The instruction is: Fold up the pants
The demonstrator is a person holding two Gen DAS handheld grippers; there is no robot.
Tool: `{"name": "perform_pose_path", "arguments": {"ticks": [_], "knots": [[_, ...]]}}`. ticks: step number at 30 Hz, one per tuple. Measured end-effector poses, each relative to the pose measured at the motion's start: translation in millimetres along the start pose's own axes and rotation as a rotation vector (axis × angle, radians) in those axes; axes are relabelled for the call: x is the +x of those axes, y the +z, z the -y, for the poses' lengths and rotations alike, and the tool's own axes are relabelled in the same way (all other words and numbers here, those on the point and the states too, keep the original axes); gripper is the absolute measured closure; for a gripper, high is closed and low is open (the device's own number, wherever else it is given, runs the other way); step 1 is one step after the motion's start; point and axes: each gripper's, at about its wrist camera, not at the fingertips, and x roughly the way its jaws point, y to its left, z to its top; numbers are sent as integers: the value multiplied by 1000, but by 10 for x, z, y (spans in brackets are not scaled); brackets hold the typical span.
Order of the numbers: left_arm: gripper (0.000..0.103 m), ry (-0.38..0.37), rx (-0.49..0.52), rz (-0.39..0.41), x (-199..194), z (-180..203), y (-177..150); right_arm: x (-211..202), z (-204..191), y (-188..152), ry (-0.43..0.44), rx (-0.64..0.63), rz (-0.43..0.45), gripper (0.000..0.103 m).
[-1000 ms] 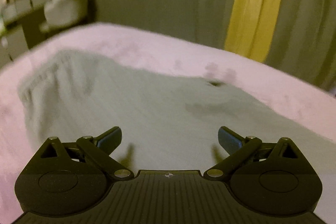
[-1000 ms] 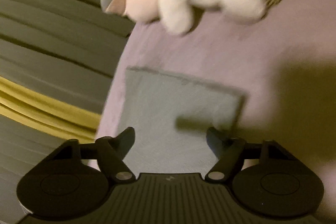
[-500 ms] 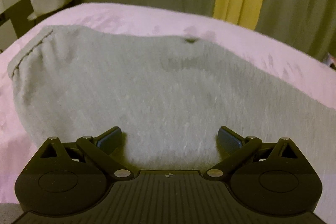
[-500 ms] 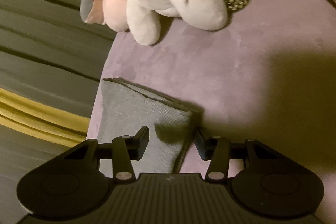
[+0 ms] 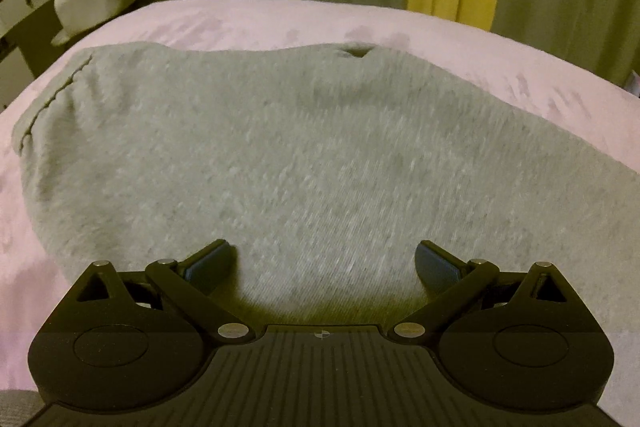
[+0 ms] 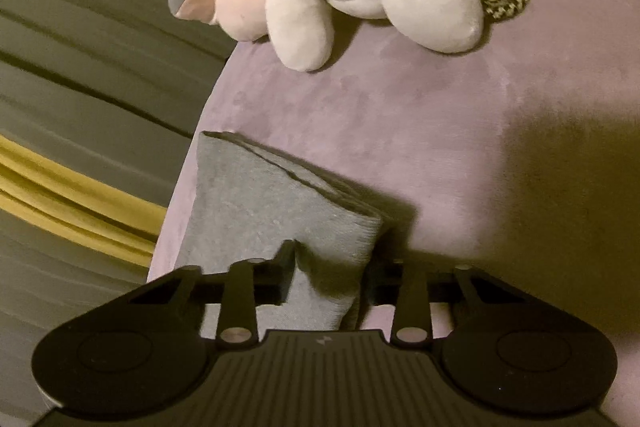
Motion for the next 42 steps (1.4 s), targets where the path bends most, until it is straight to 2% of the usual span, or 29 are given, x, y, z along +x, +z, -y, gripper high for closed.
{"name": "perform_pose_path", "arguments": {"ticks": [1,4,20,36,38,40,42], "knots": [[1,0,0,-1,3,0,1,-1,15,5,1,8,-2,79],[1,1,2,-3,12,-1,6,-33,52,1,7,14,-10,81],[1,7,9,-6,27,-4,-6,84,91,28,39,74,-28,77],[0,11,13,-6,41,8,-10,85,55,26,32,54,-26,75],[0,11,13,-6,42,8,-11,89,48,25,37,50,-25,71],[0,11,13,-6,41,9,-10,94,43,30,70,49,-27,53],[0,12,14,-6,40,9,-11,104,10,33,83,33,-30,48]]}}
